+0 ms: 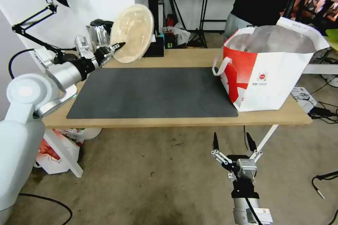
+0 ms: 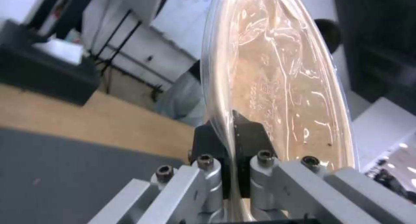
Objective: Pick up the trash from the table and place it into the takeout bag.
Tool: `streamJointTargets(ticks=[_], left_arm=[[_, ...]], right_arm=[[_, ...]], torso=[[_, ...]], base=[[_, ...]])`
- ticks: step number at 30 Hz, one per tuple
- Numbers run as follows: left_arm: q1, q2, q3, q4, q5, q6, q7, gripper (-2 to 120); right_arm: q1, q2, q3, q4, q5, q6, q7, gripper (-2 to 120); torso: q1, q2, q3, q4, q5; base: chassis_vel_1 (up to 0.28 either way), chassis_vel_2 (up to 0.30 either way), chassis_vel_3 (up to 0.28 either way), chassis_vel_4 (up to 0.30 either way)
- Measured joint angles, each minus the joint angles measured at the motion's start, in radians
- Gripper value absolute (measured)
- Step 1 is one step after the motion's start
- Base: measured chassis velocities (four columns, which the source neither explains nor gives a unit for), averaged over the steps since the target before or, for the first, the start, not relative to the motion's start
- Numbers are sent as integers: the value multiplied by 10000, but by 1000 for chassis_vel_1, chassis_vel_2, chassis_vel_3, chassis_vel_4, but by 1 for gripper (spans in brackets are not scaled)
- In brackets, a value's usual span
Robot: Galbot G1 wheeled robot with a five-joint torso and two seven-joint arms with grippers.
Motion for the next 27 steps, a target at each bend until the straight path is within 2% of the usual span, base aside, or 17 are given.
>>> streamJointTargets(ticks=[1, 2, 5, 6, 8, 15, 17, 24, 27], left_arm=[[0, 0, 0, 0, 0, 0, 0, 0], [-60, 4, 86, 79, 129, -114, 318, 0], [-436, 52, 611, 457, 715, -678, 1797, 0], [-436, 52, 611, 457, 715, -678, 1797, 0], [-694, 99, 916, 642, 938, -823, 2269, 0], [-1370, 77, 1719, 1069, 1356, -1149, 2941, 0], [-1586, 18, 2071, 1203, 1400, -1401, 3396, 0], [-1955, -236, 2611, 1554, 1732, -1601, 4098, 0], [-2245, -443, 3072, 1838, 2559, -1724, 5072, 0]], right_arm=[[0, 0, 0, 0, 0, 0, 0, 100], [0, 0, 0, 0, 0, 0, 0, 100], [0, 0, 0, 0, 0, 0, 0, 100], [0, 0, 0, 0, 0, 0, 0, 100], [0, 0, 0, 0, 0, 0, 0, 100], [0, -1, 0, 0, 0, 0, 0, 100], [0, 0, 0, 0, 0, 0, 0, 100], [0, 0, 0, 0, 0, 0, 0, 100], [0, 0, 0, 0, 0, 0, 0, 100]], torso=[[0, 0, 0, 0, 0], [0, 0, 0, 1, 2], [0, -3, -1, -1, 1], [0, -3, -1, -1, 1], [0, -3, 0, 0, 2], [0, -3, 0, -2, 3], [0, -3, 0, -1, 3], [1, -1, -1, 0, 2], [0, -1, -1, 0, 2]], base=[[0, 0, 0, 0], [0, 0, 0, 0], [0, 0, 0, 0], [0, 0, 0, 0], [0, 0, 0, 0], [0, 0, 0, 0], [0, 0, 0, 0], [0, 0, 0, 0], [0, 0, 0, 0]])
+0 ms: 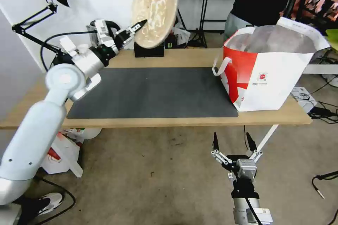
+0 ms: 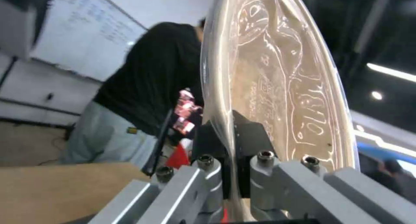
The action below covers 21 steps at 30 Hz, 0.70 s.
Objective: Pick up the trash from the table and place it into the takeout bag.
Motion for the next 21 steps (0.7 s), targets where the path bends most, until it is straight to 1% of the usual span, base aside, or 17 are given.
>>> streamJointTargets(ticks=[1, 4, 5, 6, 8, 9, 10, 11, 13, 14, 16, 17, 21], left_arm=[[0, 0, 0, 0, 0, 0, 0, 0], [-311, -167, 279, 132, 275, -27, 280, 0], [-596, -296, 489, 176, 553, -58, 604, 0], [-596, -296, 489, 176, 553, -58, 604, 0], [-688, -337, 578, 135, 922, -85, 923, 0], [-665, -338, 601, 121, 1452, -135, 1205, 0], [-665, -338, 601, 121, 1452, -135, 1205, 0], [-556, -326, 601, 117, 1992, -174, 1476, 0], [-315, -307, 569, 17, 2796, -202, 1777, 0], [-315, -307, 569, 17, 2796, -202, 1777, 0], [-108, -331, 477, -139, 3680, -243, 1977, 0], [-39, -350, 438, -230, 3901, -245, 1987, 0], [-196, -240, 427, -300, 4055, -231, 1996, 0]], right_arm=[[0, 0, 0, 0, 0, 0, 0, 100], [0, 0, 0, 0, -1, 0, 0, 100], [0, 0, 0, 0, 0, 0, 0, 100], [0, 0, 0, 0, 0, 0, 0, 100], [0, 0, 0, 0, 0, 0, 0, 100], [0, 0, 0, 0, 0, 0, 0, 100], [0, 0, 0, 0, 0, 0, 0, 100], [0, 0, 0, 0, 0, 0, 0, 100], [0, 0, 0, 0, 0, 0, 0, 100], [0, 0, 0, 0, 0, 0, 0, 100], [0, 0, 0, 0, 0, 0, 0, 100], [0, 0, 0, 0, 0, 0, 0, 100], [0, 0, 0, 0, 0, 0, 0, 100]], torso=[[0, 0, 0, 0, 0], [0, 0, 0, -1, 0], [0, 0, 0, -6, 3], [0, 0, 0, -6, 3], [0, 1, 0, -5, 3], [0, 2, 0, -1, 2], [0, 2, 0, -1, 2], [0, 3, -1, 0, 2], [0, 2, 0, 2, -5], [0, 2, 0, 2, -5], [0, 3, 0, 1, 0], [-1, 2, 0, 0, -4], [0, 2, 0, 0, -1]], base=[[0, 0, 0, 0], [0, 0, 0, 0], [0, 0, 0, 0], [0, 0, 0, 0], [0, 0, 0, 0], [0, 0, 0, 0], [0, 0, 0, 0], [0, 0, 0, 0], [0, 0, 0, 0], [0, 0, 0, 0], [0, 0, 0, 0], [0, 0, 0, 0], [0, 0, 0, 0]])
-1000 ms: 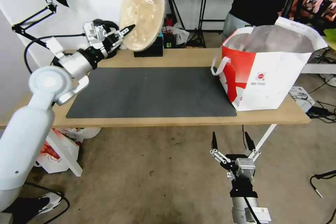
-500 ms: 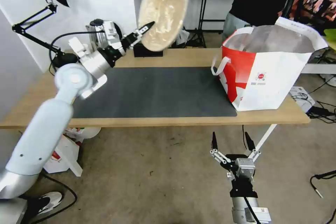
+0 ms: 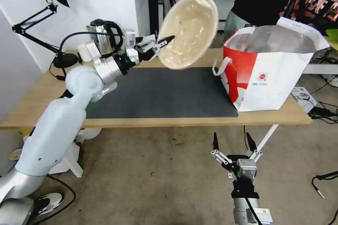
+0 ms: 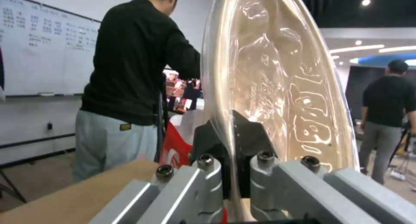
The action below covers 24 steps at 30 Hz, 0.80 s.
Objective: Pick up the trash from the table and place it into the takeout bag.
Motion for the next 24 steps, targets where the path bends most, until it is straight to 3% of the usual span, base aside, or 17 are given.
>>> streamJointTargets(ticks=[13, 24], left_arm=[[-649, 591, 368, 380, -425, 29, 41, 0], [-1649, 621, 761, 1494, -311, -109, -23, 0]], right_arm=[[0, 0, 0, 0, 0, 0, 0, 100], [0, 0, 0, 0, 0, 0, 0, 100]], torso=[[0, 0, 0, -2, 0], [0, -1, 0, -2, 1]], base=[[0, 0, 0, 0], [0, 0, 0, 0]])
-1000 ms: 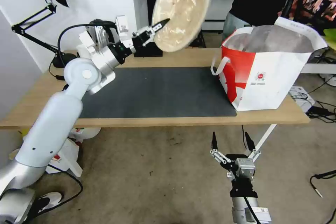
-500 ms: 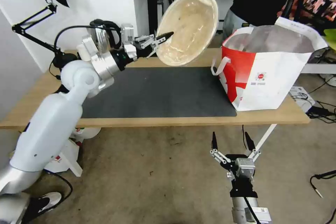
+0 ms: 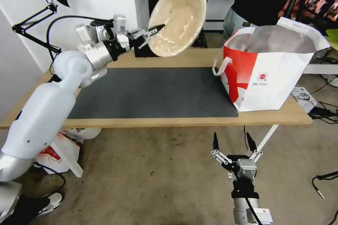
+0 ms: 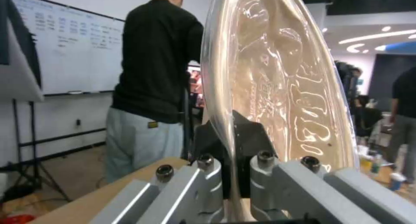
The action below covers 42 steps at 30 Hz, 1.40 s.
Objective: Pick up the trash from the table and place it into the takeout bag.
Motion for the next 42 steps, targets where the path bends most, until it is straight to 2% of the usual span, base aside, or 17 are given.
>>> streamJointTargets(ticks=[5, 8, 22, 28, 31, 37, 40, 42], left_arm=[[-137, -402, 72, 63, 458, -120, -265, 0], [-317, -690, 337, 282, 1175, -350, -470, 0], [-1120, -1662, 1264, 1066, 1242, -513, -1036, 0], [-1654, -2075, 1835, 1763, 1277, -583, -1073, 0], [-2056, -2347, 2151, 2489, 1341, -740, -995, 0], [-2497, -2689, 2434, 3037, 1584, -872, -808, 0], [-2837, -2994, 2532, 3307, 1631, -907, -795, 0], [-3245, -3327, 2614, 3753, 1794, -930, -785, 0]], right_arm=[[1, 0, -1, 0, 0, 0, 0, 100], [0, 0, 0, 0, 0, 0, 0, 100], [1, 0, -1, 0, 0, 0, 1, 100], [0, -1, 0, 0, 0, 0, 0, 100], [0, 0, 0, 0, 0, 0, 0, 100], [1, 0, 0, 0, 0, 0, 0, 100], [0, 0, 0, 0, 0, 0, 0, 100], [0, -1, -1, -1, 0, 0, 0, 100]], torso=[[-1, 0, 0, 0, -1], [0, 0, 0, -1, 0], [0, 0, 0, -1, 2], [0, -1, 0, 1, 1], [1, -1, 0, 1, 0], [0, -1, 1, 2, -1], [0, -1, 0, 1, 1], [0, -1, 0, 0, 2]], base=[[0, 0, 0, 0], [0, 0, 0, 0], [0, 0, 0, 0], [0, 0, 0, 0], [0, 0, 0, 0], [0, 0, 0, 0], [0, 0, 0, 0], [0, 0, 0, 0]])
